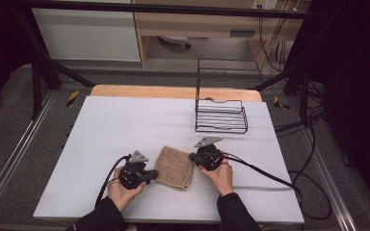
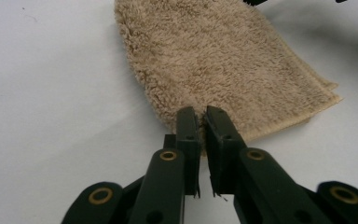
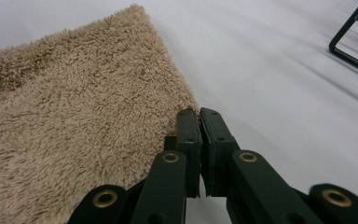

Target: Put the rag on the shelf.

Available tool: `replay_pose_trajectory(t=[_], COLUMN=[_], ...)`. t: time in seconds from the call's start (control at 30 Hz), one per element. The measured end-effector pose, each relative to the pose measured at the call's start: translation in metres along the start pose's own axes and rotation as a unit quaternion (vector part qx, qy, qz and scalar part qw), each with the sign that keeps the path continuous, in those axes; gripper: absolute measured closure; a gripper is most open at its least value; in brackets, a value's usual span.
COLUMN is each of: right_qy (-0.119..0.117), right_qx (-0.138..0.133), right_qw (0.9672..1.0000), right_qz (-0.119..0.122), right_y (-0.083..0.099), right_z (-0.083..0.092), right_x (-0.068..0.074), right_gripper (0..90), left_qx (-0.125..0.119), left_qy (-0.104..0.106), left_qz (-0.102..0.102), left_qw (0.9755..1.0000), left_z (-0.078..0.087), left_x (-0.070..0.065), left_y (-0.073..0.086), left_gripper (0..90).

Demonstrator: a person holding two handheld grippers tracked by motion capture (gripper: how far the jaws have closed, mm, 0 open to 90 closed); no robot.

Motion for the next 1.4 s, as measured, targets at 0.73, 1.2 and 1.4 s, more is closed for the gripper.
replay_pose_trajectory(t=[0.73, 1.2, 1.4], right_qy=[0.002, -0.009, -0.004], right_qx=[-0.058, -0.055, -0.046], right_qw=[0.9964, 0.9938, 0.9941], right_qz=[-0.063, -0.096, -0.098], right_y=[0.017, 0.053, 0.06], right_z=[0.051, 0.068, 0.068], right_x=[-0.033, -0.049, -0.047], right_gripper=[31.8, 5.8, 3.2], left_qx=[0.002, 0.003, -0.006], left_qy=[-0.001, -0.054, -0.067], left_qz=[-0.049, -0.035, -0.039], left_qw=[0.9988, 0.9979, 0.997], left_z=[0.012, -0.01, -0.022], left_x=[0.021, 0.051, 0.056], left_y=[-0.026, -0.056, -0.069], left_gripper=[18.1, 17.4, 22.8])
Point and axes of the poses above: each handheld gripper's, and its own axes: z roughly backward along the jaws, y roughly out of its underside, x roughly to its left, the point moved 7 cm from there along -z, roughly forward along the jaws, and after that the axes turned 8 degrees about y, right-handed, at the moved point
